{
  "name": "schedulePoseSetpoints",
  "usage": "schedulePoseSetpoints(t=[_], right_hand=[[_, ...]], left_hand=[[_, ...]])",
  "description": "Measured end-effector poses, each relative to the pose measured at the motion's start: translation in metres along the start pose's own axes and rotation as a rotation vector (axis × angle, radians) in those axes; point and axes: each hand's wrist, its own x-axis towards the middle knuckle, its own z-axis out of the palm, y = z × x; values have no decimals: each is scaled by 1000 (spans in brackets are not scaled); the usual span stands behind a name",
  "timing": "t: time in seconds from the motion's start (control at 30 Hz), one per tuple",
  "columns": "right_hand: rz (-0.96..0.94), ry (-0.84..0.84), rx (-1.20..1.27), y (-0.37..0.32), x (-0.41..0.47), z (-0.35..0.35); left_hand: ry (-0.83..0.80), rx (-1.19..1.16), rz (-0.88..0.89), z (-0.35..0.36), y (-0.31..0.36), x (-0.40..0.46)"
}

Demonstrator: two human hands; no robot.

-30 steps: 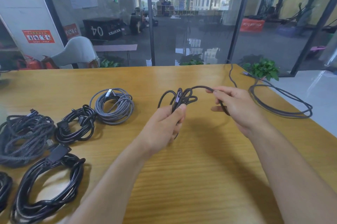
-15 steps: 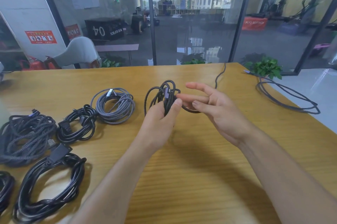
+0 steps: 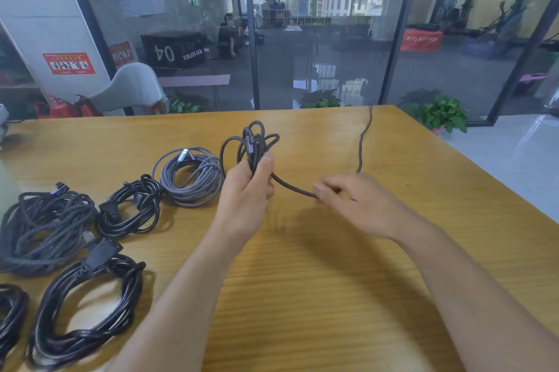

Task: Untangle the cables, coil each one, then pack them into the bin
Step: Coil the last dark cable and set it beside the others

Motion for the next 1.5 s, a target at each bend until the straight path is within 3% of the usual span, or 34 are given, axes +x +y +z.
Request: schedulePoseSetpoints(t=[0.07, 0.13, 0.33, 0.47, 0.63, 0.8, 1.0, 1.23, 1.4, 1.5], right_hand=[[33, -206, 141, -5, -6, 0], [-34, -302, 270, -19, -9, 5], [-207, -127, 364, -47, -6, 34], [-207, -108, 423, -43, -5, 36], [-159, -421, 486, -39, -6, 33], [-175, -571, 254, -39, -6, 40], [-158, -465, 152, -26, 3, 40], [108, -291, -22, 47, 2, -22], [350, 19, 9, 89, -24, -69], [445, 99, -38, 84, -27, -74]], left_hand=[[1, -25, -12, -1, 0, -1], [-10, -67, -21, -2, 1, -1], [-84, -152, -29, -1, 5, -4], [-111, -123, -27, 1, 6, -5], [-72, -143, -35, -2, 8, -6], [-197, -309, -22, 1, 13, -9], [-375, -471, -109, -13, 27, -11], [-486, -395, -169, -19, 24, -9], [-440, -455, -156, -30, 29, -6], [-386, -490, -164, -38, 33, -5]])
